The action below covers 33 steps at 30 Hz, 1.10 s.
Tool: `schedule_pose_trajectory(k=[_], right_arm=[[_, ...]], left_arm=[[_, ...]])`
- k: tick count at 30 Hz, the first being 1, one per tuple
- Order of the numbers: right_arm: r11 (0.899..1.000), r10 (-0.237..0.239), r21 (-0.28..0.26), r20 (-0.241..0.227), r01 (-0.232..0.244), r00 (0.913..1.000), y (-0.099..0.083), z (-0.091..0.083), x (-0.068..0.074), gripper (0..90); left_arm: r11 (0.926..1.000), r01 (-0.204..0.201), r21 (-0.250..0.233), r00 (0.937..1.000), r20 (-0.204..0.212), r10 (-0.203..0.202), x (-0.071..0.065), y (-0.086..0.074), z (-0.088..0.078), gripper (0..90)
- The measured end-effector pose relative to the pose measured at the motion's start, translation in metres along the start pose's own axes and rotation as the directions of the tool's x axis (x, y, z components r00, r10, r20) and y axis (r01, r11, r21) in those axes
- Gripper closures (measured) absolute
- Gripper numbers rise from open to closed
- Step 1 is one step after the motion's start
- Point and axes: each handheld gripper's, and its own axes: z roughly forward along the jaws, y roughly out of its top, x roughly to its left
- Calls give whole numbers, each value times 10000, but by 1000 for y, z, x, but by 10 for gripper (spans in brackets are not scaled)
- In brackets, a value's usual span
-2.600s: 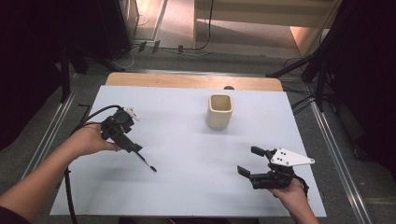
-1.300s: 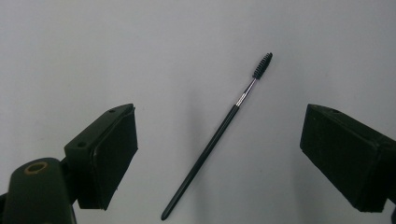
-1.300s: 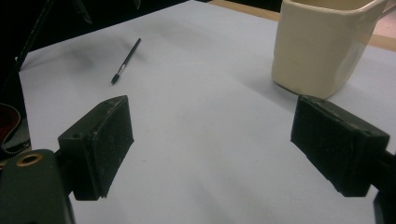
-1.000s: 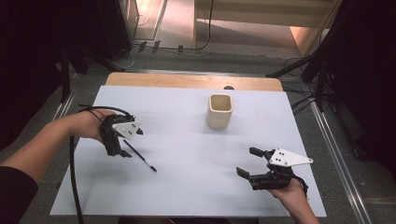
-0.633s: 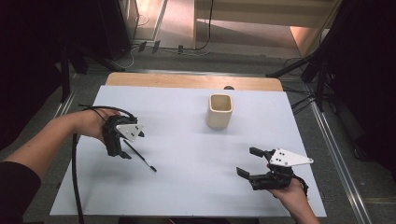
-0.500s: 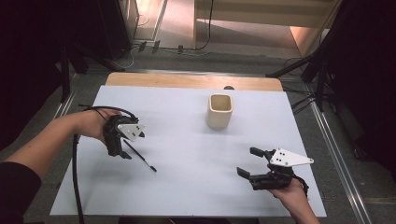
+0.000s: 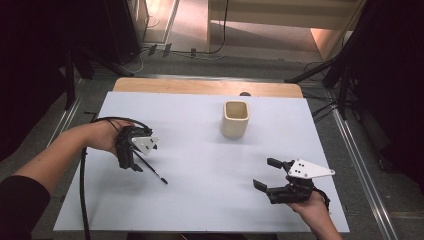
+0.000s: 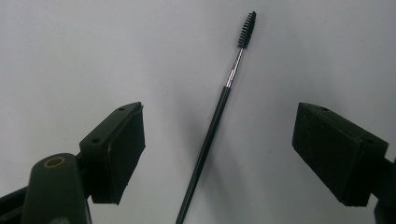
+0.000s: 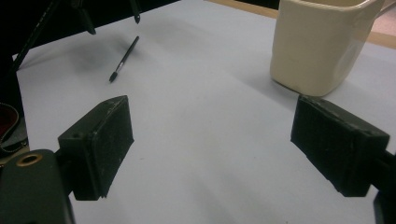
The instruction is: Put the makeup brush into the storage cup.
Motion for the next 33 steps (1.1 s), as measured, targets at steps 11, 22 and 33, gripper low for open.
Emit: schedule_pose_trajectory(k=[11,22,33], right_arm=[[10000,49,35,-21,-49,10000,0,1,0,138],[10000,65,-20,-28,-65,10000,0,0,0,138],[10000,69,-17,-14,-69,10000,0,0,0,138]], left_arm=[[9993,-128,360,9994,316,116,2,-1,16,174],[9968,205,776,9984,500,-245,5,-6,32,175],[9906,-146,1363,9991,412,90,5,-8,43,304]])
